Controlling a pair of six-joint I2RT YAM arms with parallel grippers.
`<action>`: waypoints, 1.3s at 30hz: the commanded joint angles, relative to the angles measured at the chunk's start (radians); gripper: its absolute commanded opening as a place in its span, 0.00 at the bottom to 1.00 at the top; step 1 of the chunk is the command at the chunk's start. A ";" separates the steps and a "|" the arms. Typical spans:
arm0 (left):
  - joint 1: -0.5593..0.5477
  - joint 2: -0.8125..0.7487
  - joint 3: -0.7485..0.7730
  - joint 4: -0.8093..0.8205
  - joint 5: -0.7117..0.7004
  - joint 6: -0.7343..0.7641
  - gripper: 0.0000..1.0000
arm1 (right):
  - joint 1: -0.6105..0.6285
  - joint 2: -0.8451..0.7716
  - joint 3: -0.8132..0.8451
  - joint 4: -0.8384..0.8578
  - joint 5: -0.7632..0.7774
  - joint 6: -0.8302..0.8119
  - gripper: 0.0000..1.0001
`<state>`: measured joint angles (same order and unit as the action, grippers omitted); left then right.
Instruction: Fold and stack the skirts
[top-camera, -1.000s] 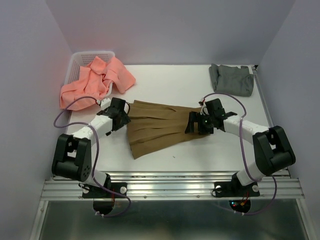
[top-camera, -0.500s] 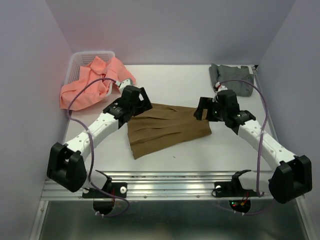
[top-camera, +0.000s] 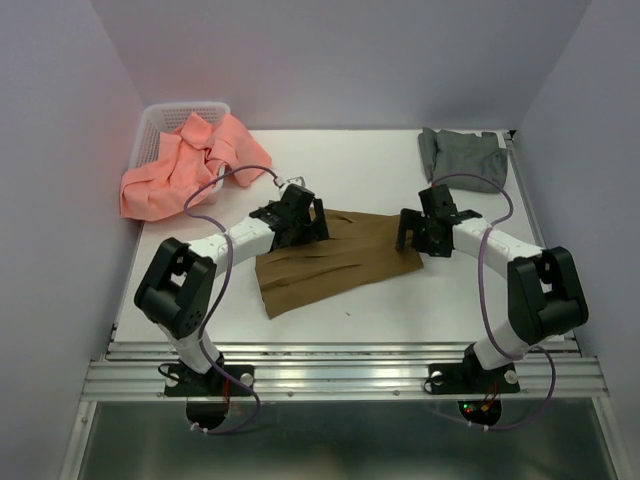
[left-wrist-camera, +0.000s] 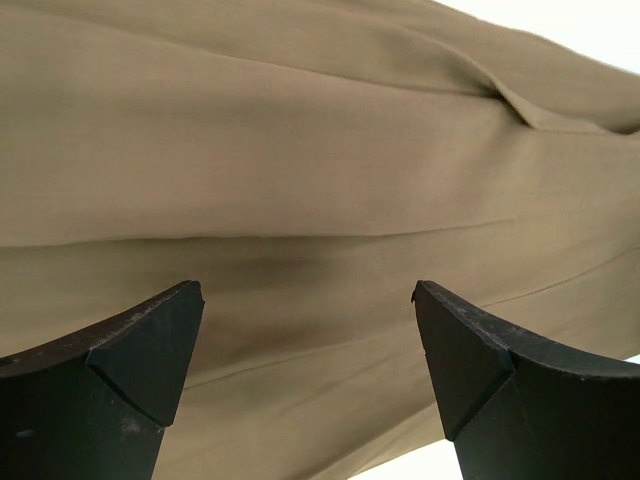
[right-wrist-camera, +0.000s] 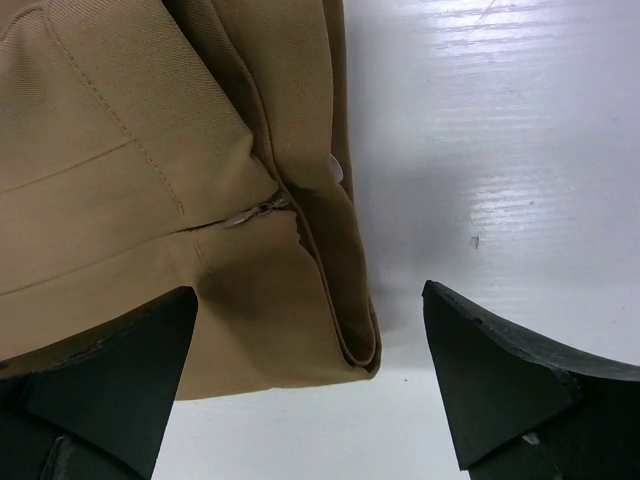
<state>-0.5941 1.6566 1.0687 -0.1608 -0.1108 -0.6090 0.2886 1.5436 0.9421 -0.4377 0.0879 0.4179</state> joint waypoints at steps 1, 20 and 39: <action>-0.015 0.025 0.031 0.046 0.010 0.037 0.99 | -0.005 0.021 0.041 0.102 -0.048 -0.047 1.00; -0.023 0.003 0.068 0.050 -0.004 0.077 0.99 | -0.005 0.226 0.152 0.168 0.012 -0.030 1.00; -0.026 0.052 0.149 0.014 -0.020 0.107 0.99 | -0.014 0.190 0.127 0.182 0.039 -0.042 0.49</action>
<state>-0.6151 1.7065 1.1755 -0.1360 -0.1143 -0.5304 0.2871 1.7584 1.0653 -0.2779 0.0944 0.3798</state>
